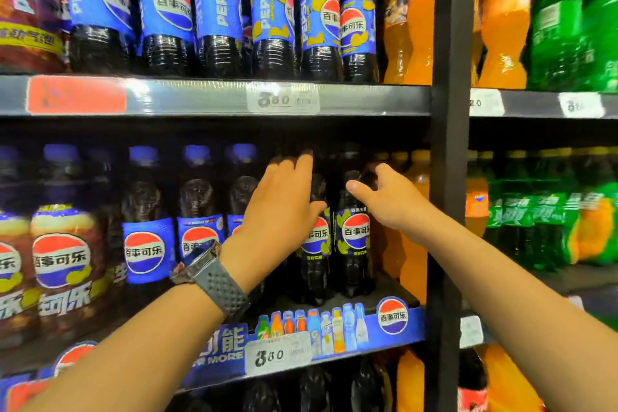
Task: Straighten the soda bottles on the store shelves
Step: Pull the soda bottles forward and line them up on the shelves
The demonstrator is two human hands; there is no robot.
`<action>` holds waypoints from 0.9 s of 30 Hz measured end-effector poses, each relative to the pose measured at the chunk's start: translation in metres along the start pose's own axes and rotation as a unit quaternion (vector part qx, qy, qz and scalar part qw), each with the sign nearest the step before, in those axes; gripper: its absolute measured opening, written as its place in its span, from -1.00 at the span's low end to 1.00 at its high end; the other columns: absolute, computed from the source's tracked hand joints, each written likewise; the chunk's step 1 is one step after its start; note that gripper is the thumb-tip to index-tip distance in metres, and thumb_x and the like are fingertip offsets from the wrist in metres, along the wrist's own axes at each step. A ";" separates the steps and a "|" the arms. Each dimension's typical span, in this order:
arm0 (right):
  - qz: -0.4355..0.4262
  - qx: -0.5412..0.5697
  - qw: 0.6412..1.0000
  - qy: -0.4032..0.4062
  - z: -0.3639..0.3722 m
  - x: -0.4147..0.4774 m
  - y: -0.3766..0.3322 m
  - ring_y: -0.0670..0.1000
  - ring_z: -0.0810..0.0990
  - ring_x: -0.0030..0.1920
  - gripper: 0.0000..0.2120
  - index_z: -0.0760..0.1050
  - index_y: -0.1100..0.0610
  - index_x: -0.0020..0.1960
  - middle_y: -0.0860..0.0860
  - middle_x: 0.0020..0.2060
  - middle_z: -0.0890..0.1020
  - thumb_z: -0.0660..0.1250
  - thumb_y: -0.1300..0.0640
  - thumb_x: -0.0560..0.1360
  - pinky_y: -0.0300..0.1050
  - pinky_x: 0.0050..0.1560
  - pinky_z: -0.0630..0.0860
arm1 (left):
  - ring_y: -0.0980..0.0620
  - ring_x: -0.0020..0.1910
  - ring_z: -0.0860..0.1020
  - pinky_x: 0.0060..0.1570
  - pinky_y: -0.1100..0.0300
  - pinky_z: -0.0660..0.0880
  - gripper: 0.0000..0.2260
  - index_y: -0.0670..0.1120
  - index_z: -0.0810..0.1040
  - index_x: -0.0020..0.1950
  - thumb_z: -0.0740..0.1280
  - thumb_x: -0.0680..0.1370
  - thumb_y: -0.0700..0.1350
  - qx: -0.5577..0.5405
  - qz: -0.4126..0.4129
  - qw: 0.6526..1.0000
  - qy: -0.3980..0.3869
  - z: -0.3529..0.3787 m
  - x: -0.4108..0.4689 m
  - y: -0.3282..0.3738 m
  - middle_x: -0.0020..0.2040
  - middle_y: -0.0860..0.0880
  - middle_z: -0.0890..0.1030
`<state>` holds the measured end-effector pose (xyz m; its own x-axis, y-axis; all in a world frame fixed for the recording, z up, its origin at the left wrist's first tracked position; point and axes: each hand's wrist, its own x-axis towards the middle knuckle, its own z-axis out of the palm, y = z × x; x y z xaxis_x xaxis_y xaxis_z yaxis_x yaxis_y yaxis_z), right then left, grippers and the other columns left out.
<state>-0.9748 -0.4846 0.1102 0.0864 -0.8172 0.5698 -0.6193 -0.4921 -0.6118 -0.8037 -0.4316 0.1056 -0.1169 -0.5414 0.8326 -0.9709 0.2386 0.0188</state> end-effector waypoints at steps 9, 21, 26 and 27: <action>-0.062 -0.058 0.994 -0.069 -0.015 -0.009 -0.009 0.04 0.51 0.18 -0.39 0.16 0.12 0.44 0.04 0.22 0.51 0.24 -0.17 0.53 -0.19 -0.01 0.42 | 0.10 0.25 0.27 0.14 0.25 0.37 -0.44 0.05 0.17 0.43 0.30 0.52 0.17 0.036 0.003 0.999 0.009 -0.021 -0.007 0.020 0.23 0.10 0.33; -0.246 -0.011 0.969 0.035 -0.116 0.000 -0.100 -0.22 0.59 -0.24 -0.84 0.55 -0.05 -0.19 -0.19 -0.30 0.64 0.30 -0.12 0.44 -0.25 -0.19 0.48 | 0.11 -0.22 0.58 -0.16 0.08 0.53 -0.87 0.06 0.56 -0.08 0.34 0.49 0.08 -0.027 0.017 0.988 0.150 -0.137 0.065 0.021 -0.24 0.15 0.62; -0.158 0.021 0.980 0.119 -0.111 0.082 -0.127 0.10 0.56 0.04 -0.59 0.37 0.18 0.22 0.12 0.10 0.53 0.39 0.06 0.46 0.01 0.02 0.56 | -0.05 -0.05 0.56 -0.07 0.05 0.50 -0.60 -0.04 0.41 0.13 0.42 0.42 0.10 0.000 -0.073 0.989 0.130 -0.134 0.120 0.001 -0.03 0.01 0.58; -0.120 0.029 0.986 0.111 -0.107 0.097 -0.128 0.14 0.55 0.07 -0.55 0.34 0.21 0.26 0.16 0.15 0.51 0.39 0.07 0.46 0.01 0.04 0.55 | -0.06 -0.05 0.56 -0.08 0.05 0.50 -0.56 -0.05 0.38 0.14 0.44 0.40 0.11 -0.010 -0.085 0.989 0.121 -0.131 0.127 -0.001 -0.02 -0.01 0.57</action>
<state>-0.9706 -0.4687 0.3021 0.0479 -0.5915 0.8049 -0.5551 -0.6857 -0.4709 -0.7905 -0.3952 0.2841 0.1040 -0.3675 0.9242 -0.9676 0.1774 0.1794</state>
